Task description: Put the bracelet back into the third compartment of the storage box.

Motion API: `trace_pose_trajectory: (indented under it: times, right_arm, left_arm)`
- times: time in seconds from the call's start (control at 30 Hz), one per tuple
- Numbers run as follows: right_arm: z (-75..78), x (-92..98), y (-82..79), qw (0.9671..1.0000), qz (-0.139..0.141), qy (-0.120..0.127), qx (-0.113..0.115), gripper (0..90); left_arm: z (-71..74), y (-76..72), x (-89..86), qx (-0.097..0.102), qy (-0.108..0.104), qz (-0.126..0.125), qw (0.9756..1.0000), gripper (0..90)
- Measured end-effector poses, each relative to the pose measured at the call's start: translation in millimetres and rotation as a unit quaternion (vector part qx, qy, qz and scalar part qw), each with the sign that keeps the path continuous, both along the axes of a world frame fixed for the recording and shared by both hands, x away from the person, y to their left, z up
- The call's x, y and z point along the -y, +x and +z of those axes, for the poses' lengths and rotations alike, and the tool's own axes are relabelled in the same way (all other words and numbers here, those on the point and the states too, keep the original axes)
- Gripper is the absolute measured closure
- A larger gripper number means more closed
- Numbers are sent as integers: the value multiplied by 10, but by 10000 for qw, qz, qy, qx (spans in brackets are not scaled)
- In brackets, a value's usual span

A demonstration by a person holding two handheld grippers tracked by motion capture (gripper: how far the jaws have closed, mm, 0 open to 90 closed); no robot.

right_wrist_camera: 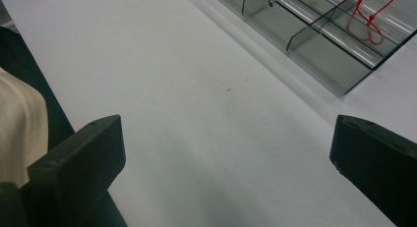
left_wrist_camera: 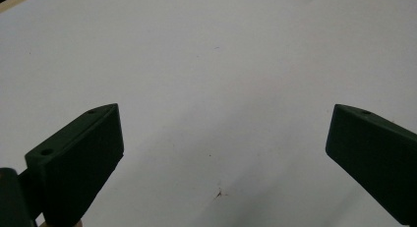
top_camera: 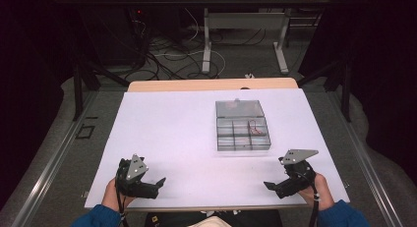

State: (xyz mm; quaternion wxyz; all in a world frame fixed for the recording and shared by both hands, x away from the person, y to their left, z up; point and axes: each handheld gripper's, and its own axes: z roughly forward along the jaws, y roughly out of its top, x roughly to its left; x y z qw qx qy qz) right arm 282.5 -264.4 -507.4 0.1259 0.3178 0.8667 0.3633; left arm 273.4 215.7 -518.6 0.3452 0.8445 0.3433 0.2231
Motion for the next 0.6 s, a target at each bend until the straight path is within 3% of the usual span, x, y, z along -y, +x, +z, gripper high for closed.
trace_pose_trajectory:
  times: [0.2,0.33,0.6]
  right_arm:
    - [-12,38,-46,10000,72,-49,0,0]
    - [-43,48,-70,10000,-49,-19,-76,0]
    - [-52,77,-62,10000,-39,-34,-2,0]
  left_arm:
    - [-1,2,2,-9,11,-14,10000,11]
    - [3,6,1,12,73,-20,10000,10]
    - [-1,6,3,17,62,-3,10000,9]
